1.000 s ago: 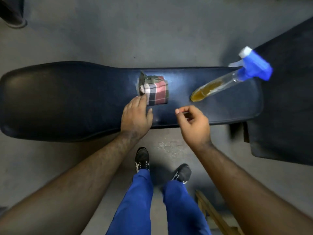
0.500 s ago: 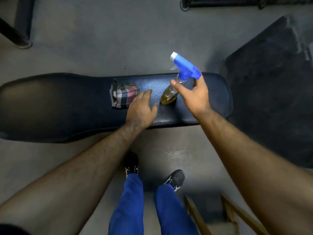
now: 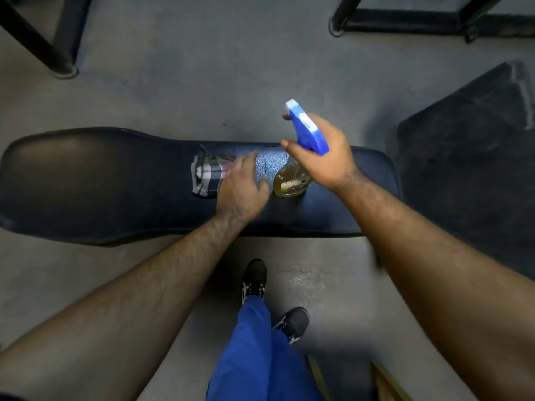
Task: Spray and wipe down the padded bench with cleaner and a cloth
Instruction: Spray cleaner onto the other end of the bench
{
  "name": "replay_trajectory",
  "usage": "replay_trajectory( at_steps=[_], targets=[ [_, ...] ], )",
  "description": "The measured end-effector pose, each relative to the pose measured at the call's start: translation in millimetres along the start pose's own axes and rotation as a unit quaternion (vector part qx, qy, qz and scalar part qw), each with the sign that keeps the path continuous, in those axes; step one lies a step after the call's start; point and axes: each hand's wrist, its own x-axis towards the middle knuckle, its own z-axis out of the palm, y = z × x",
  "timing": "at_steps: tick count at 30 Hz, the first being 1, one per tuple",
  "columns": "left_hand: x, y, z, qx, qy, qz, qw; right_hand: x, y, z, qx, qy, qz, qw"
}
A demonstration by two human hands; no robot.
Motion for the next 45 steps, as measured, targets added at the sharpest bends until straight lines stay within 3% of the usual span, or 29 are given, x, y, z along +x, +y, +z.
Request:
replay_trajectory(
  at_steps=[4,10,18,26,33,37,42,45],
  targets=[
    [10.9,-2.1,-2.5,-0.012,0.000,-0.003,1.000,8.3,-5.0,16.8,0.063,0.027,0.047,0.997],
    [26.4,-14.8,-1.5,0.007,-0.024,0.010,1.000,14.4,-18.6,24.4,-0.058,0.061,0.094,0.992],
    [9.9,-58.1,64.2,0.104,-0.075,0.049,0.991,8.7,25.5,60.5,-0.088,-0.005,0.219,0.972],
    [-2.0,-93.0,120.7,0.199,-0.012,0.102,0.975,23.1,69.2,95.8,-0.147,-0.036,0.262,0.953],
    [-1.2,-95.7,125.0,0.210,0.006,0.108,0.972,16.9,89.5,91.8,-0.175,-0.058,0.248,0.951],
    [-0.3,-74.9,124.8,0.157,-0.004,0.161,0.974,5.4,92.4,71.7,-0.134,-0.059,0.258,0.955],
    [16.2,-25.5,149.6,0.120,-0.060,0.155,0.979,-2.1,104.2,26.5,-0.139,-0.005,0.295,0.945],
    [19.9,-14.3,171.1,0.191,-0.075,0.123,0.971,-1.8,116.2,3.4,-0.156,0.030,0.326,0.932]
  ],
)
